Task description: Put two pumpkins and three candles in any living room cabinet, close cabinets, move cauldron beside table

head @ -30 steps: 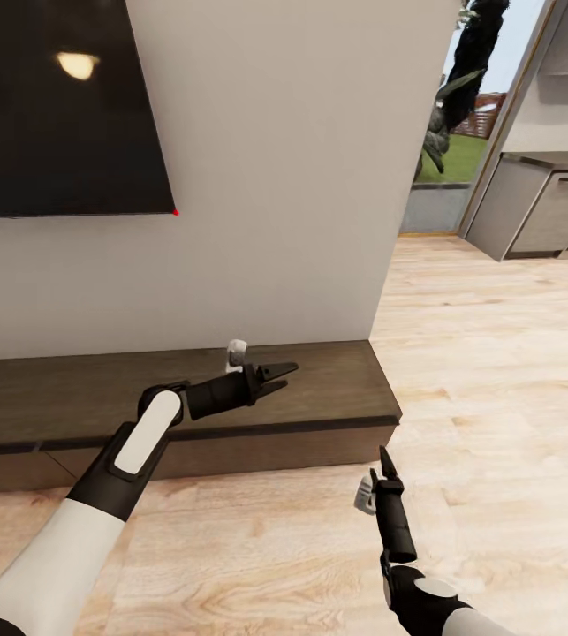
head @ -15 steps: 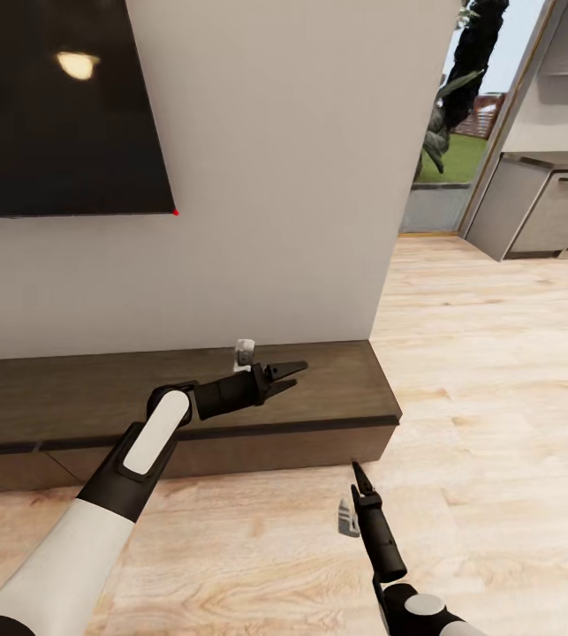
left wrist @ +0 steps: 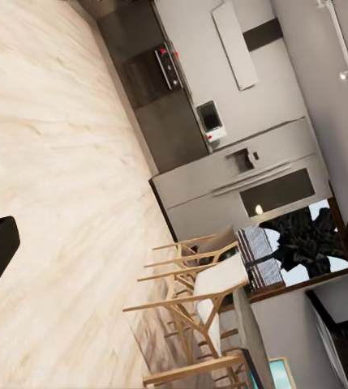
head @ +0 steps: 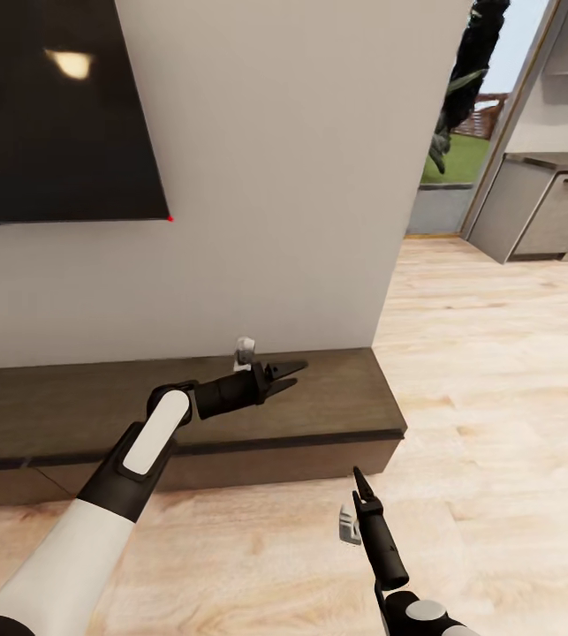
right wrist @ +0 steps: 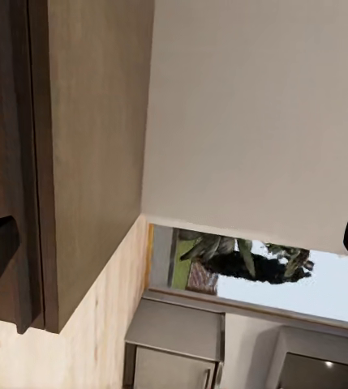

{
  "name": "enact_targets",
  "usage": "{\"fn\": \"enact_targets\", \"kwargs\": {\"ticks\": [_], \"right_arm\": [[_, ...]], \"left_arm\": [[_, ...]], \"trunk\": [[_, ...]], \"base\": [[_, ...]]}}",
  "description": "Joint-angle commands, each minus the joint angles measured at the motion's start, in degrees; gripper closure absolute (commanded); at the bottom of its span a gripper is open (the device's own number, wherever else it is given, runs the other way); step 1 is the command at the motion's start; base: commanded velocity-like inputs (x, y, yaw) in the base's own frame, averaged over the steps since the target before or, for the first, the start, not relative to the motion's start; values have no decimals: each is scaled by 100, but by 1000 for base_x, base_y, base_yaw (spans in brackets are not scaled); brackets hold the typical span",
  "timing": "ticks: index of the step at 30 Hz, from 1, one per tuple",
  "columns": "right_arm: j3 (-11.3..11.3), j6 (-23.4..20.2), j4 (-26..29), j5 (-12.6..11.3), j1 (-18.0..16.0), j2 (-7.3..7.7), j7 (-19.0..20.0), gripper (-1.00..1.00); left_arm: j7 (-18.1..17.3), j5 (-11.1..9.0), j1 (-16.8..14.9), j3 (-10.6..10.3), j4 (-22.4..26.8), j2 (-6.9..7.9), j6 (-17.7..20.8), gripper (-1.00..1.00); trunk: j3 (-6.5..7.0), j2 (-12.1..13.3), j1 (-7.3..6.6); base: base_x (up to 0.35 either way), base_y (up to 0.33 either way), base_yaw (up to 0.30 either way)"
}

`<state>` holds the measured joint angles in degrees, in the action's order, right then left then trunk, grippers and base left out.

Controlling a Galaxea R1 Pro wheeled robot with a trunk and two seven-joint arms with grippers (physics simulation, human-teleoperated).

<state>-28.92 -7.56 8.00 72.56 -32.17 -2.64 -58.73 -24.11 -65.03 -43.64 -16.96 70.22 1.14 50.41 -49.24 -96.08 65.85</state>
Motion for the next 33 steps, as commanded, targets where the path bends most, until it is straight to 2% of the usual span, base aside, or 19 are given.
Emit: {"fn": "enact_targets", "kwargs": {"ticks": [1,16,19,23,26,33], "right_arm": [[0,0,0,-2,0,0,1,-100],[2,-8,20,-21,0,10,-37,-100],[5,-22,22,-23,0,16,-130,-100],[2,-297,20,-30,0,17,-481,-100],[1,-363,19,-28,0,13,-653,-100],[-8,-383,25,-23,0,62,-736,-100]], "left_arm": [[1,-1,2,0,0,0,-2,-100],[2,-3,5,0,9,9,4,-100],[2,-2,5,1,24,2,4,-100],[10,-8,5,0,386,5,26,-100],[11,-9,5,0,482,16,36,-100],[11,-9,-3,0,519,16,32,-100]], "trunk": [[0,0,0],[0,0,0],[-54,-120,66],[-126,-281,154],[-179,-401,220],[-305,-682,373]], "base": [[194,0,0],[23,0,0],[0,0,0],[0,0,0],[0,0,0],[0,0,0]]}}
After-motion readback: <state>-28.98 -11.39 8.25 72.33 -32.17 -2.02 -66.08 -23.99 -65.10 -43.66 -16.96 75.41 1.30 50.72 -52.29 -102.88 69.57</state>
